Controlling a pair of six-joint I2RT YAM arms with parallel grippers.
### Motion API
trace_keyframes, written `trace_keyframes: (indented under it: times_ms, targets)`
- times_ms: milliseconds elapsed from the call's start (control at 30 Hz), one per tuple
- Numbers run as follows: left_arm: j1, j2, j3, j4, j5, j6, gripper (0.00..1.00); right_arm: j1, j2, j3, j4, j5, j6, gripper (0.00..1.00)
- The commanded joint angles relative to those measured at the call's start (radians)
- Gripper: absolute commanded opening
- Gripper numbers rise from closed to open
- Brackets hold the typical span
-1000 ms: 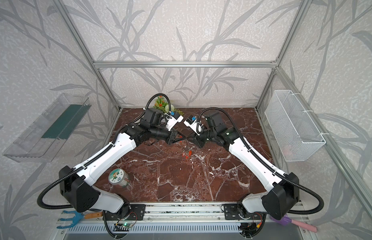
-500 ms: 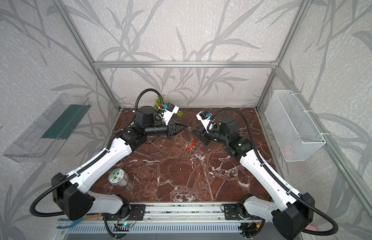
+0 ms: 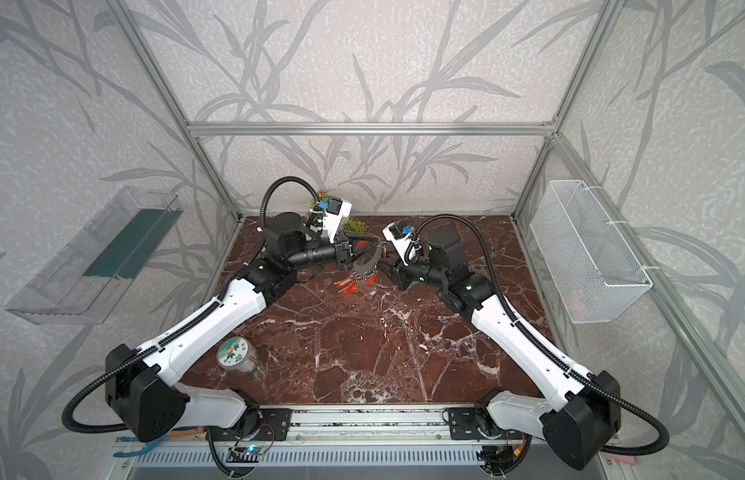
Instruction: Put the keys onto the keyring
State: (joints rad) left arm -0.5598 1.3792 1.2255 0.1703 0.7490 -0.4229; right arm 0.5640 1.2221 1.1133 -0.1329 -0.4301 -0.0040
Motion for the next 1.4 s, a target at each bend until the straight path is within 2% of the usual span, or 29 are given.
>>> trace_keyframes:
  times_ms: [0, 300, 600, 733, 933, 1067, 1367]
  targets:
    - [0.002, -0.033, -0.005, 0.061, -0.015, -0.006, 0.00, 0.010, -0.036, 0.011, 0.028, 0.045, 0.009, 0.33]
    - [0.003, -0.050, -0.004, -0.027, -0.058, 0.053, 0.00, -0.002, -0.086, -0.026, 0.052, 0.100, 0.037, 0.34]
    - [0.003, -0.063, -0.002, -0.067, -0.088, 0.087, 0.00, 0.001, -0.138, -0.075, 0.129, 0.033, 0.074, 0.34]
    - [0.002, -0.060, 0.001, -0.072, -0.083, 0.085, 0.00, 0.014, -0.119, -0.058, 0.121, 0.004, 0.074, 0.34]
    - [0.001, -0.065, 0.002, -0.074, -0.075, 0.080, 0.00, 0.023, -0.079, -0.032, 0.104, 0.026, 0.064, 0.33]
    - [0.000, -0.072, -0.007, -0.061, -0.083, 0.072, 0.00, 0.028, -0.057, -0.019, 0.101, -0.016, 0.069, 0.30]
    - [0.001, -0.072, -0.023, 0.001, -0.095, 0.034, 0.00, 0.095, -0.030, 0.008, 0.092, -0.039, 0.052, 0.30]
